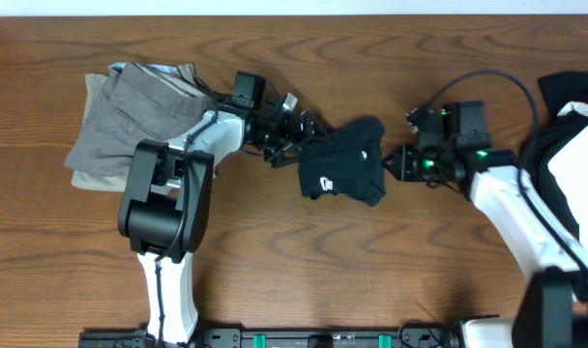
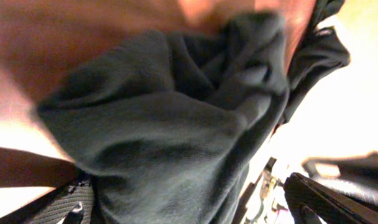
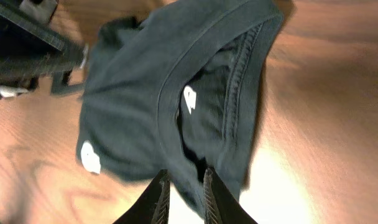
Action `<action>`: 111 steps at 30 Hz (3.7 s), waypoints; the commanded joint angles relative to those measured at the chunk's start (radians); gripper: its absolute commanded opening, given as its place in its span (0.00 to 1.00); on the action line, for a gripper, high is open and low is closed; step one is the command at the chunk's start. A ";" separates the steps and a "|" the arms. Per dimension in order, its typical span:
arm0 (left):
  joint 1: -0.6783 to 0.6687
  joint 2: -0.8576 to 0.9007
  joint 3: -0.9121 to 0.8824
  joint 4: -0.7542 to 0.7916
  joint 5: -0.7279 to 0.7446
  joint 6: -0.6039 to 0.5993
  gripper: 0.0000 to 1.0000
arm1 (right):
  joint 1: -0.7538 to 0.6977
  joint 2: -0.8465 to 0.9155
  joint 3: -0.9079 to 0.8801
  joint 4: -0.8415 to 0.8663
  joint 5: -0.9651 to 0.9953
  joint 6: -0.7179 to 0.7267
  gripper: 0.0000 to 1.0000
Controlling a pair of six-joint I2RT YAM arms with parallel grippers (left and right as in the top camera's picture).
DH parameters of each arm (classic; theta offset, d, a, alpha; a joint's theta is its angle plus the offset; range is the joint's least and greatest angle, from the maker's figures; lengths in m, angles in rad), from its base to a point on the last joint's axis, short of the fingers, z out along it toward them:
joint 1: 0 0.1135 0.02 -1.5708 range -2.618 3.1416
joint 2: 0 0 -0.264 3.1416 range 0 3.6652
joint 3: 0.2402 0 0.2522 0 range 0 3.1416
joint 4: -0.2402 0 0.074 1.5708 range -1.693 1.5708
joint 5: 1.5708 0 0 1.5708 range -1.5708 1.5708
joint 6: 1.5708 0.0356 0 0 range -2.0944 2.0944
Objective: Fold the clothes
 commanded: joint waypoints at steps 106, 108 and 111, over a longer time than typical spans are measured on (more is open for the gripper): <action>0.686 -0.863 0.080 -0.477 -0.646 0.394 0.98 | -0.014 -0.230 0.003 0.189 -0.121 0.014 0.16; 0.679 -0.930 0.097 -0.480 -0.550 0.444 0.98 | -0.014 -0.262 0.003 0.211 -0.124 0.001 0.17; 0.644 -1.034 0.102 -0.522 -0.365 0.650 0.98 | -0.014 -0.330 0.003 0.230 -0.135 -0.054 0.19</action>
